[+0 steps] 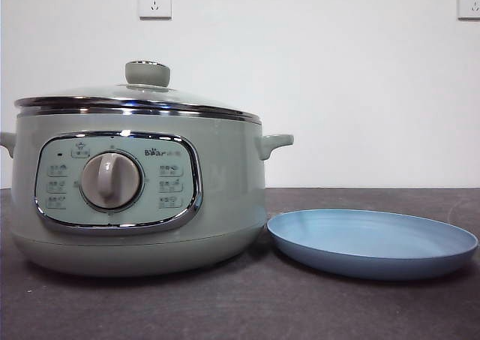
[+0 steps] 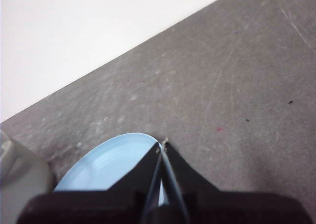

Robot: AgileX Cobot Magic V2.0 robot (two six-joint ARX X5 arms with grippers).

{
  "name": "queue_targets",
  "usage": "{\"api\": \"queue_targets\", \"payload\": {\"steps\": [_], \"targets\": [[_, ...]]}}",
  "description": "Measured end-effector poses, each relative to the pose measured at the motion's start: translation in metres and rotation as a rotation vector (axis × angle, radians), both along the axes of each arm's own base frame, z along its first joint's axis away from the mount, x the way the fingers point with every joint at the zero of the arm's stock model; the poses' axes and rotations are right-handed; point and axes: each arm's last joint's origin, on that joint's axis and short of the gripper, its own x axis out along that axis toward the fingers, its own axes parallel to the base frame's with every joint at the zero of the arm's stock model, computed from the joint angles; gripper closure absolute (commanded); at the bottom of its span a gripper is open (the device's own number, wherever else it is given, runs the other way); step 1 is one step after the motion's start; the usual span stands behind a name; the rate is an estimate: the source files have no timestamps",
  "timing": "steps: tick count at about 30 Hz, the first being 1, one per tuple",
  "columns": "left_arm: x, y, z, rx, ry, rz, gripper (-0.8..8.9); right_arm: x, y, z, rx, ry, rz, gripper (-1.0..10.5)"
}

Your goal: Take the pumpkin out from the steamer,put the pumpkin in the blue plate,close the lid

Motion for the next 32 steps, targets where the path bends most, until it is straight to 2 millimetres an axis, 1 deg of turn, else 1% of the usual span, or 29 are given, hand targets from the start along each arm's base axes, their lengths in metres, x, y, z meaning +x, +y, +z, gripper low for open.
{"api": "queue_targets", "payload": {"steps": [4,9,13,17,20,24,25,28,29,30,32], "targets": [[-0.001,0.001,0.028,0.001,-0.028,0.022,8.20,-0.001,0.000,0.025,0.003,-0.013,0.000,9.6],[0.008,0.001,0.057,0.017,-0.001,0.018,8.20,0.003,0.000,0.054,-0.001,0.001,0.001,9.6],[0.020,0.002,0.081,0.053,0.016,-0.002,8.21,0.010,0.001,0.077,-0.021,0.007,0.031,9.6],[0.034,0.001,0.108,0.098,0.008,-0.057,8.21,0.020,0.003,0.103,-0.071,0.004,0.075,9.5],[0.045,0.001,0.125,0.134,-0.004,-0.096,8.21,0.029,0.005,0.122,-0.118,-0.002,0.127,9.5],[0.059,0.001,0.142,0.150,0.001,-0.153,8.17,0.042,0.007,0.144,-0.183,0.028,0.198,9.4],[0.062,0.001,0.144,0.148,0.014,-0.168,8.16,0.045,0.007,0.150,-0.198,0.038,0.215,9.2],[0.070,0.000,0.151,0.134,0.044,-0.222,8.08,0.056,0.008,0.166,-0.243,0.064,0.243,7.2],[0.073,-0.001,0.153,0.132,0.046,-0.240,7.74,0.060,0.008,0.171,-0.253,0.071,0.246,6.5],[0.075,-0.001,0.156,0.131,0.043,-0.256,6.94,0.063,0.009,0.175,-0.259,0.071,0.247,5.9],[0.078,-0.003,0.160,0.137,0.038,-0.272,5.12,0.068,0.009,0.181,-0.267,0.071,0.250,5.6]]}}
